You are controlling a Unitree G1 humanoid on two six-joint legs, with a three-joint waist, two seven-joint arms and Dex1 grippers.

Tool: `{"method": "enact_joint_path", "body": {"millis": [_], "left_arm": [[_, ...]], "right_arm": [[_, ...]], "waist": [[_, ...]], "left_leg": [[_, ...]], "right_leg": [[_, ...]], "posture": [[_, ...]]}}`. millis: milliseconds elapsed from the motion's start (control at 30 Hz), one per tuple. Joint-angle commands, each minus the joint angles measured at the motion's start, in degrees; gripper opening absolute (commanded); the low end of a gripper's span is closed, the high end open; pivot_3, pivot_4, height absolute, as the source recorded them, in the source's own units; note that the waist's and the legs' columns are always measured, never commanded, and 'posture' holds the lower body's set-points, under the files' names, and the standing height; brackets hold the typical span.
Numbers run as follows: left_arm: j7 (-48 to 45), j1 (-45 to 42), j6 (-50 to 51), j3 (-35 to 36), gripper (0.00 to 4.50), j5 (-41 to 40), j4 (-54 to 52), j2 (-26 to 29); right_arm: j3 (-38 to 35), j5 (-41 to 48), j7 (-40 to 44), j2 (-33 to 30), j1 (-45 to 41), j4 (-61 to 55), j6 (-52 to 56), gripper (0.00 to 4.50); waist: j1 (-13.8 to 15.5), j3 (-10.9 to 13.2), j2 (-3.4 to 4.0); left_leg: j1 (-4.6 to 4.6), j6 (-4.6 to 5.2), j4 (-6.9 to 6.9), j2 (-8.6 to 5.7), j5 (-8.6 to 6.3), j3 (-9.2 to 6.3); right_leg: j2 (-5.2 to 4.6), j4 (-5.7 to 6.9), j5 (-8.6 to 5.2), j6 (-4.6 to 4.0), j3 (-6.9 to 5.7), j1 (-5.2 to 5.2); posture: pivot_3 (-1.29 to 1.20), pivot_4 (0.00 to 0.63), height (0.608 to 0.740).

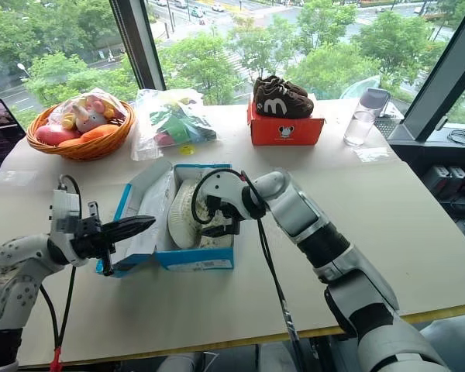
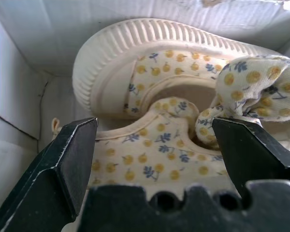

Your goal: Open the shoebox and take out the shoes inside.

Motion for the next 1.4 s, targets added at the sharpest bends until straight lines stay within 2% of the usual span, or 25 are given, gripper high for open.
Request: {"method": "enact_joint_path", "body": {"millis": [33, 200, 333, 433, 700, 1000, 1100, 1400], "left_arm": [[0.1, -0.9, -1.2, 0.2, 0.00, 0.4, -0.4, 0.2], [0.2, -1.5, -1.4, 0.0, 0.00, 0.8, 0.2, 0.2], [0.3, -1.6, -1.6, -0.2, 0.00, 1.3, 0.5, 0.0], [0.4, -1.4, -1.7, -0.5, 0.00, 1.5, 0.3, -0.2], [0.3, -1.0, -1.8, -0.6, 0.00, 2.0, 0.1, -0.1], [0.9, -1.1, -1.5, -0.3, 0.00, 2.3, 0.4, 0.1], [1.0, -1.0, -1.5, -0.2, 0.00, 2.3, 0.3, 0.3], [1.2, -1.6, -1.3, -0.5, 0.00, 2.5, 0.8, 0.5]], "right_arm": [[0.7, -3.2, -0.1, -1.1, -2.0, -1.1, -1.2, 4.49], [6.6, -10.0, -0.8, -1.1, -0.7, 1.7, -5.2, 4.49], [7.3, -10.9, -0.4, 0.7, 0.0, 3.6, -5.7, 4.49], [6.0, -10.9, -0.4, 1.7, -0.8, 4.5, -5.7, 4.49], [-3.7, -5.4, -1.5, 6.3, -8.2, 10.0, -1.6, 4.49], [-4.7, -5.3, -4.8, 10.0, -6.6, 13.9, -1.8, 4.49], [-4.5, -5.4, -5.6, 10.4, -5.6, 13.6, -1.5, 3.75], [-5.0, -5.6, -8.3, 10.8, -5.2, 14.1, -2.0, 0.57]], "waist": [[0.0, 0.0, 0.00], [-0.1, 0.0, 0.00], [0.0, -0.1, -0.08], [0.0, -0.2, -0.16], [-0.2, -0.1, -0.10], [-0.1, -0.1, -0.09], [-0.1, -0.1, -0.09], [-0.2, -0.1, -0.09]], "left_leg": [[0.00, 0.00, 0.00, 0.00, 0.00, 0.00], [0.05, 0.00, 0.00, 0.00, 0.00, 0.00], [0.21, 0.00, 0.01, 0.00, 0.00, 0.00], [0.28, 0.00, 0.00, 0.00, 0.00, 0.00], [0.19, 0.00, 0.00, 0.02, 0.00, 0.00], [0.04, -0.03, -0.02, 0.00, -0.04, 0.01], [0.05, -0.03, -0.02, 0.01, -0.04, 0.01], [0.06, -0.03, -0.02, 0.01, -0.04, 0.01]], "right_leg": [[0.00, 0.00, 0.00, 0.00, 0.00, 0.00], [0.00, 0.01, -0.01, 0.01, 0.00, 0.03], [0.00, 0.00, -0.01, 0.02, 0.00, 0.23], [0.01, 0.01, -0.01, 0.02, 0.00, 0.27], [0.05, 0.09, 0.01, -0.02, 0.03, 0.08], [0.03, 0.06, 0.20, -0.34, 0.03, -0.03], [0.03, 0.06, 0.15, -0.26, 0.02, -0.02], [0.04, 0.06, 0.10, -0.16, 0.03, -0.01]], "posture": [[0.00, 0.150, 0.740], [0.00, 0.150, 0.740], [0.00, 0.150, 0.740], [0.00, 0.150, 0.740], [0.00, 0.150, 0.740], [0.00, 0.150, 0.740], [0.00, 0.150, 0.740], [0.00, 0.150, 0.740]]}}
